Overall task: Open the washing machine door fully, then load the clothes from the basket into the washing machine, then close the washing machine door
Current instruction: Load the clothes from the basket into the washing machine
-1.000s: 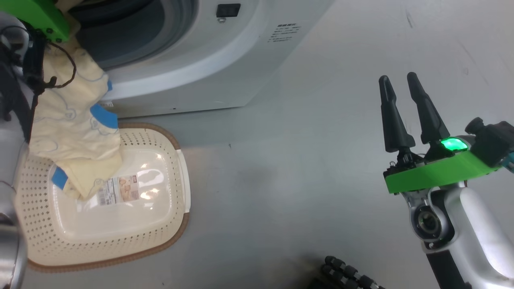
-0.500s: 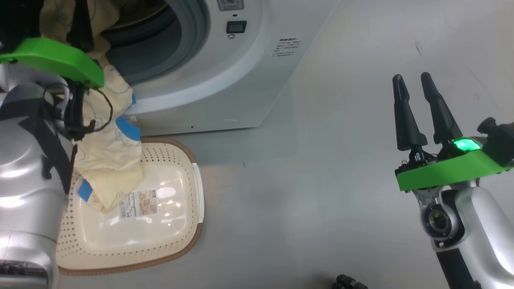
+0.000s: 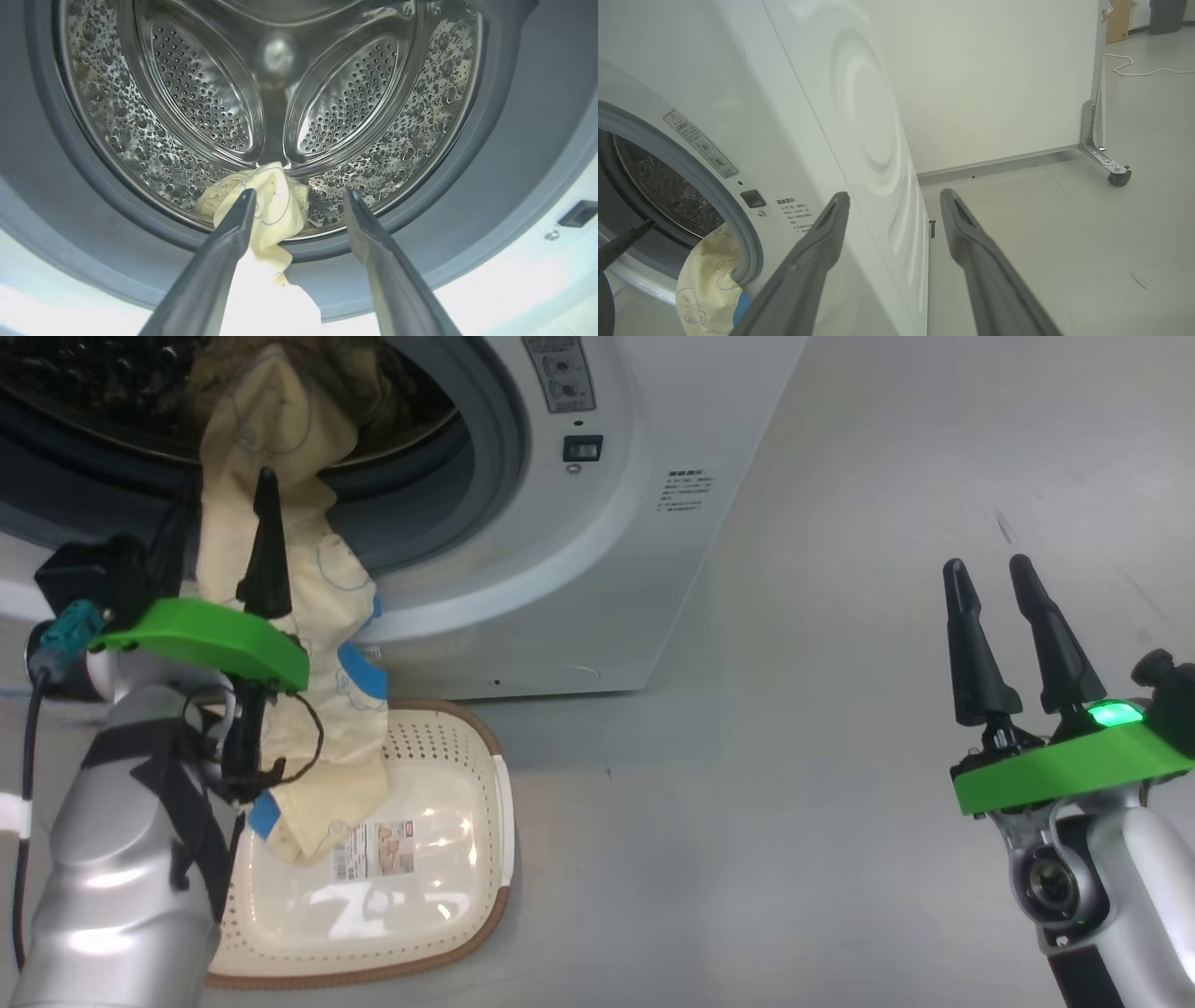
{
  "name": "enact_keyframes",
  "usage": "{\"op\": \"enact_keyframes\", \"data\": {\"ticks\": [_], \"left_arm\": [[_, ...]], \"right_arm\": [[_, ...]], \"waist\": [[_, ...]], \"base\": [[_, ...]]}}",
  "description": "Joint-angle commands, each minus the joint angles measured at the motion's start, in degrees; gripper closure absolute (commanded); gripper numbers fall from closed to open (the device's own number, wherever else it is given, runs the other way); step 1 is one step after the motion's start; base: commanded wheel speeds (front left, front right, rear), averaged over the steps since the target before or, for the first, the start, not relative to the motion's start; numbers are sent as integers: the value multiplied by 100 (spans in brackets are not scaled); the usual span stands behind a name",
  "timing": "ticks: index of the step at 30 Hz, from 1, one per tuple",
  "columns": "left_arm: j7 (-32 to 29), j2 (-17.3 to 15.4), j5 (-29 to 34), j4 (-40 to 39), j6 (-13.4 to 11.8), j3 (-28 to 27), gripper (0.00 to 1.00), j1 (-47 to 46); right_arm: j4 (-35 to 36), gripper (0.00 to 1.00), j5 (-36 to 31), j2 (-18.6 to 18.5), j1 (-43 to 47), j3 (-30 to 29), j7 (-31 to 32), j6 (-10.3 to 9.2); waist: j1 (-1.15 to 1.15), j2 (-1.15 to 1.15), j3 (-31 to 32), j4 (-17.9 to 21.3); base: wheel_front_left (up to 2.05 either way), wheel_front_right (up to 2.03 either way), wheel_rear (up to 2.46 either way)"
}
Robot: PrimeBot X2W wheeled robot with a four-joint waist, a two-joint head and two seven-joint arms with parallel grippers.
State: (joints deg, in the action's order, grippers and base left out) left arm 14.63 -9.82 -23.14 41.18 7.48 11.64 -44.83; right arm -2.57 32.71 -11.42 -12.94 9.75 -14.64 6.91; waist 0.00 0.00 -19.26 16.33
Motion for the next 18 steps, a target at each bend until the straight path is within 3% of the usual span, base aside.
{"op": "enact_keyframes", "data": {"ticks": [1,18], "left_arm": [[37,-159,54,-265,0,-239,0,46],[37,-72,266,-1132,1,-414,0,1547]], "right_arm": [[148,0,-30,-173,30,32,-36,58],[96,0,-38,-415,611,-269,-36,58]], "waist": [[0,0,145,-96],[0,0,906,-610]], "base": [[0,0,0],[0,0,0]]}}
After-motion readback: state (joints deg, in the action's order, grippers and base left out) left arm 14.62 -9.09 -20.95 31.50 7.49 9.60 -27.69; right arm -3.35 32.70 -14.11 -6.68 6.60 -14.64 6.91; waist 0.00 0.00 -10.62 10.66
